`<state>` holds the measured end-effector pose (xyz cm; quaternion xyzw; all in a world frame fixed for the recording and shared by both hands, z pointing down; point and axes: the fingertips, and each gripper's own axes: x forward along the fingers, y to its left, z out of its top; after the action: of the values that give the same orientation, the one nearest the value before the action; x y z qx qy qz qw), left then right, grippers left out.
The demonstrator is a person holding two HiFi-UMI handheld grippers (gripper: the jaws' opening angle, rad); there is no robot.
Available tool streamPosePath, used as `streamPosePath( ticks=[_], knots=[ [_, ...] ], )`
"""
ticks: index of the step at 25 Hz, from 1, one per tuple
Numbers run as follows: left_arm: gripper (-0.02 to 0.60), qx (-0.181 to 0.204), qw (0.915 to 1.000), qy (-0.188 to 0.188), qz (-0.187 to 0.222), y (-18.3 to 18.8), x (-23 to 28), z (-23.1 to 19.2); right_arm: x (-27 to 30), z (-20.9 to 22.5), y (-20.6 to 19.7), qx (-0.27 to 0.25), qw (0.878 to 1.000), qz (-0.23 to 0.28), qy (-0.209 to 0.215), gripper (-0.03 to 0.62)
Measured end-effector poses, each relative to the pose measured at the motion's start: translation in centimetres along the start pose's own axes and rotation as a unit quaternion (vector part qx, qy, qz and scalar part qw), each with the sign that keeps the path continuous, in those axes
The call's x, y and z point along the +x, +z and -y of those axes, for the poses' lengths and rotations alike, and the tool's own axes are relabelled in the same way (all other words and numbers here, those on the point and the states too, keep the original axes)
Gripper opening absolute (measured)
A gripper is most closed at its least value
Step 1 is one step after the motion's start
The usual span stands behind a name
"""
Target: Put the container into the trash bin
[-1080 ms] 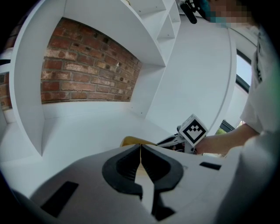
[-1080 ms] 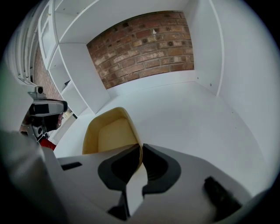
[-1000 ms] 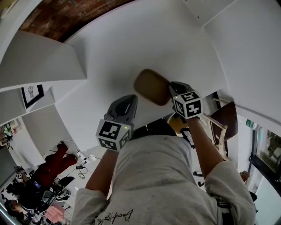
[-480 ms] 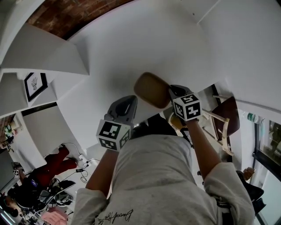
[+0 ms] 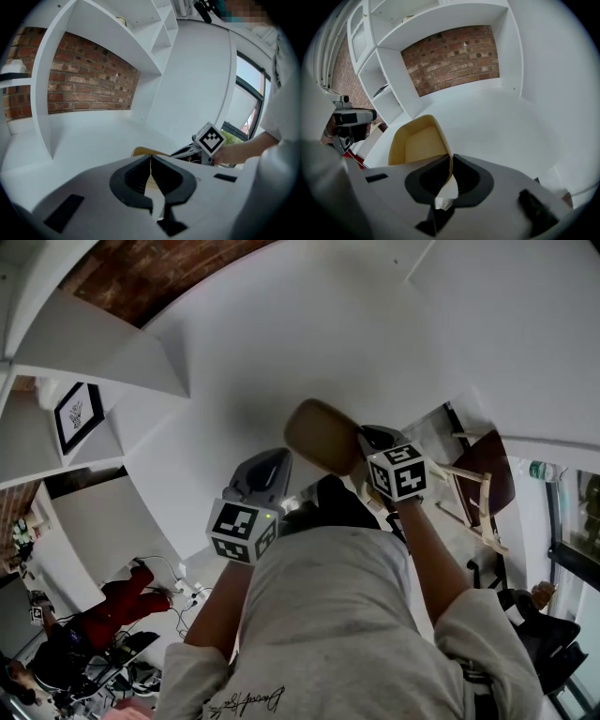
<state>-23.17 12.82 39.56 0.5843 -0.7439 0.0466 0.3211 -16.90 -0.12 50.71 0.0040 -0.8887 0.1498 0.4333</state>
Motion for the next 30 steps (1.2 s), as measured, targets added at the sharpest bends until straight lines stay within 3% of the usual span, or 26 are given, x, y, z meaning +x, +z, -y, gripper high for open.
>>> streamPosePath(
  ticks=[15,22,30],
  knots=[
    [0.017,0.040,0.9954,-0.084,-0.025,-3.1,-0.5,3.3,-4.5,-1.2,-5.3,0.068,0.995,0.026,-0.064,0.043],
    [0.017,0.081,0.9846,-0.150,-0.040,-3.0,1.5,8.0,-8.9,1.0,-8.7,0.118,0.986,0.042,-0.110,0.043],
    [0.017,0.122,0.9693,-0.204,-0.060,-3.0,3.3,12.4,-13.4,3.5,-13.5,0.188,0.967,0.059,-0.160,0.043]
  ],
)
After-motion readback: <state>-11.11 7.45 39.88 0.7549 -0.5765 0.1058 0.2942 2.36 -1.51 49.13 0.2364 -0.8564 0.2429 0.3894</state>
